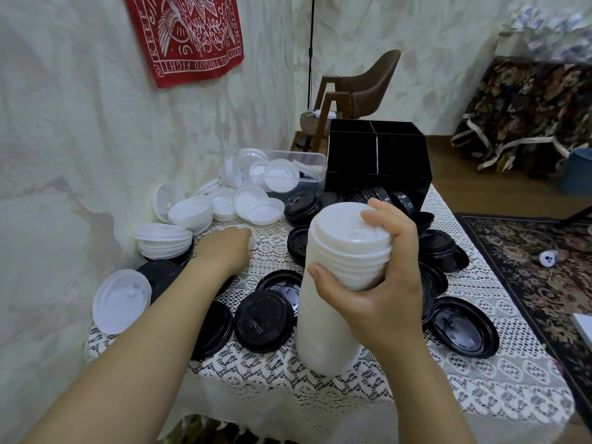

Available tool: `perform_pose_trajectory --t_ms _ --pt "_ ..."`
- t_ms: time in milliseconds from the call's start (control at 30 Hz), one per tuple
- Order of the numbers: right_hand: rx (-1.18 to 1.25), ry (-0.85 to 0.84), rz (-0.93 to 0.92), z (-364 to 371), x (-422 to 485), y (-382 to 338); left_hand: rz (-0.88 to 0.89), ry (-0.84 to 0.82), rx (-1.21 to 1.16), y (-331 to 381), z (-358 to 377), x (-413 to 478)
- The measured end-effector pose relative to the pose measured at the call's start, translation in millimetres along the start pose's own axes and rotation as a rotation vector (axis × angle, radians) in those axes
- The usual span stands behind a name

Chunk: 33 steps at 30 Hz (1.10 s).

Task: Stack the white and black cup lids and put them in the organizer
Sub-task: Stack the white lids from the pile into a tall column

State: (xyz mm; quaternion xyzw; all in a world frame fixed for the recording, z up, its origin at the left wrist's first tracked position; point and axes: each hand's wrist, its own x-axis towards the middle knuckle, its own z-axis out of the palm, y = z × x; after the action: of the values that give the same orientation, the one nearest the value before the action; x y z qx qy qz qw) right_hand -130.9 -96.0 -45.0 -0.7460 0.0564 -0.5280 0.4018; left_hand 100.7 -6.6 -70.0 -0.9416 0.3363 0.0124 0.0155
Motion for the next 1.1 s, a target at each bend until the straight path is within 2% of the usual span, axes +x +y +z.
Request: perform_pose_trajectory --t_ms 233,367,500,667,1000,1100 --pt "0.006 -0.003 -0.007 -1 0 -1 0.033 0.097 0.003 7 -14 -13" --pt "0.009 -0.004 0.000 -1 0 -1 0.074 0.134 -0.218 8 -22 -16" --pt "0.007 -0.003 -0.002 -1 0 -1 0.024 0.147 -0.480 10 -30 -12" --pt "0.003 -0.007 -0.002 -1 0 -1 -0.052 0.086 -0.662 8 -25 -7" --pt "0.009 -0.014 -0.005 -1 0 0 -0.009 -0.054 -0.336 1 -13 -8" --pt "0.010 -0.013 -0.007 -1 0 -1 0.041 -0.105 -0.315 2 -14 -6"
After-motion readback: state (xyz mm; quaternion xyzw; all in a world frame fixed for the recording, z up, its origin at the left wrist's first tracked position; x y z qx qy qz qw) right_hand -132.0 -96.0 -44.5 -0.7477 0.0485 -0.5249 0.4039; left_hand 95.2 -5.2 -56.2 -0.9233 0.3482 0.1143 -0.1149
